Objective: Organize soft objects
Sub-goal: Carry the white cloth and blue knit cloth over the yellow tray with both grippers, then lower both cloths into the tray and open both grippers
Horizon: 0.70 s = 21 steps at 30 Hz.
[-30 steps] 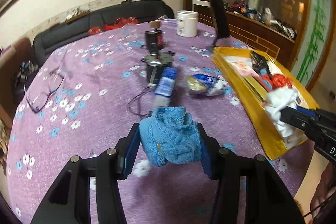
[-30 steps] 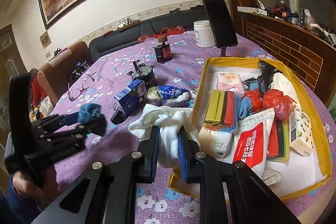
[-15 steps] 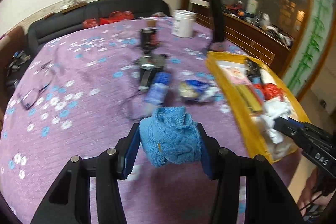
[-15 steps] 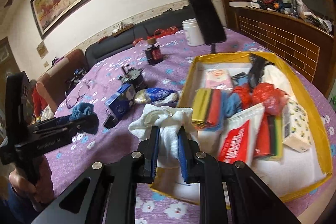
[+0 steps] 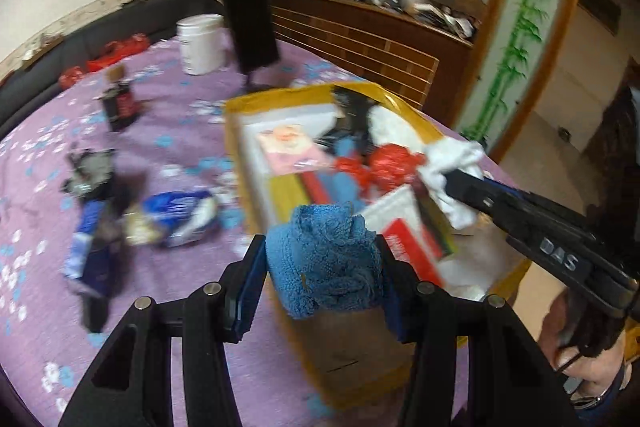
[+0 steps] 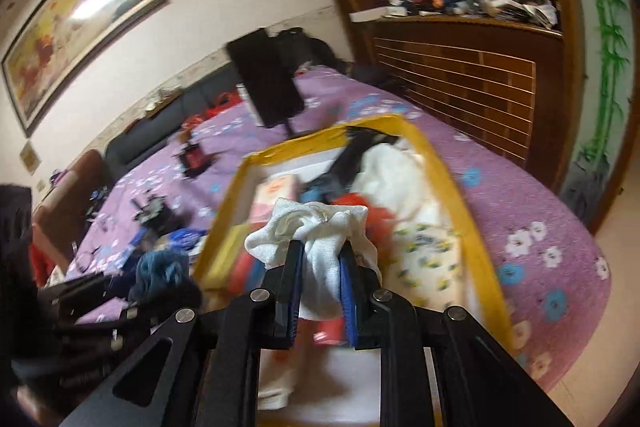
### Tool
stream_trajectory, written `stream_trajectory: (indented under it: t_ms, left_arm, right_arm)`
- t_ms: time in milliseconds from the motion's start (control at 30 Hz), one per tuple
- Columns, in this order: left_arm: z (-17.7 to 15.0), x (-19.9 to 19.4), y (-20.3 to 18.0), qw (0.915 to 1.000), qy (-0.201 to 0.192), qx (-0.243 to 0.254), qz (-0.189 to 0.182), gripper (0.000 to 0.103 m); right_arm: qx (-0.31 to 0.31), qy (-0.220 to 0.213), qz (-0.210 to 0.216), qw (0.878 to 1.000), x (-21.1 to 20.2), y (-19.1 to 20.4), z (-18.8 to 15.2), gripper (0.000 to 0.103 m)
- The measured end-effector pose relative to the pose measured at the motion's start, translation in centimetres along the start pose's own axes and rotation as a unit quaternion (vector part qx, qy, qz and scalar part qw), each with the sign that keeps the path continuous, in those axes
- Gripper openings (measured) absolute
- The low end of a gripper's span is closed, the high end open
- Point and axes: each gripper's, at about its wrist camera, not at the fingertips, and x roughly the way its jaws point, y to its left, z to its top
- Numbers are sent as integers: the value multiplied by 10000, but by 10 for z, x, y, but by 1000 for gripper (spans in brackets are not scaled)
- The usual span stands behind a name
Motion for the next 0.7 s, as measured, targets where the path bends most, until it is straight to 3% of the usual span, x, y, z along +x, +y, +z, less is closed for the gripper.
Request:
stream_trajectory:
  t_ms: [267, 567, 633, 700]
  left_arm:
    - [-4, 28, -26, 9996, 236, 161, -83, 50]
    - [-8, 29, -28, 9997, 115, 219, -7, 54]
    - [-8, 27, -26, 9998, 97, 160, -31, 64]
    - [-7, 25, -23, 9999, 79, 83, -60, 68]
  right_arm:
    - [151, 237, -158, 9995, 25, -18, 8, 19]
    - [80, 365, -90, 9993, 39, -16, 9, 21]
    - [46, 357, -94, 9993, 37, -13, 9, 28]
    - [22, 346, -118, 9993, 35, -12, 10, 47]
